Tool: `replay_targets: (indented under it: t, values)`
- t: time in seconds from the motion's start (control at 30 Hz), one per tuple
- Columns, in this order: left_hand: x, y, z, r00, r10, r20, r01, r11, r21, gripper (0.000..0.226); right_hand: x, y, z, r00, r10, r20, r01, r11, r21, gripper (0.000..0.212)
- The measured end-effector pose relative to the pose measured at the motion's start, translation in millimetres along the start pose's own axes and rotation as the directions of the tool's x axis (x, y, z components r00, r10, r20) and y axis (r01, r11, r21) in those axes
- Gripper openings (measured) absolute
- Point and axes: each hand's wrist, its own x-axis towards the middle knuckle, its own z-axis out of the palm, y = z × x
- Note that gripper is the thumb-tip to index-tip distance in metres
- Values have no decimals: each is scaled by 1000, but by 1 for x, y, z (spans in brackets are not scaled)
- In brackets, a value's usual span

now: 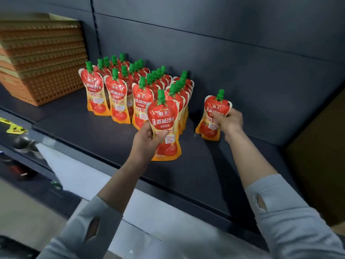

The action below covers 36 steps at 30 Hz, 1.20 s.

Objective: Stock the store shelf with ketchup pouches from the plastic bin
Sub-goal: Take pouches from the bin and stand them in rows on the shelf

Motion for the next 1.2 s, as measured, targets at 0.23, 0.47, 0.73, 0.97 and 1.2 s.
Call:
replay_targets:
  t: [0.23, 0.47, 0.73, 0.97, 1.2]
  values:
    - [2, 2, 7, 1000, 4, 4, -4, 1000, -4, 26, 43, -10, 32, 998, -51, -46, 50, 999, -21, 28]
    - [2, -3, 7, 1000, 6, 11, -6, 1000, 7, 23, 63, -6, 41, 993, -90, -79, 83, 992, -90, 28]
    - [-1, -5, 18, 997, -5, 72, 6, 1000, -14, 26, 8, -23, 12, 941, -295, -169, 284, 955, -85, 29]
    - [-2, -16, 50, 982, 2, 191, 2, 1000, -19, 30, -85, -21, -11, 817, -271, 509, 257, 961, 100, 15]
    - [3, -36, 75, 971, 43, 237, -79, 986, 147, 51, -66, -8, -40, 928, -257, 269, 244, 966, 84, 15]
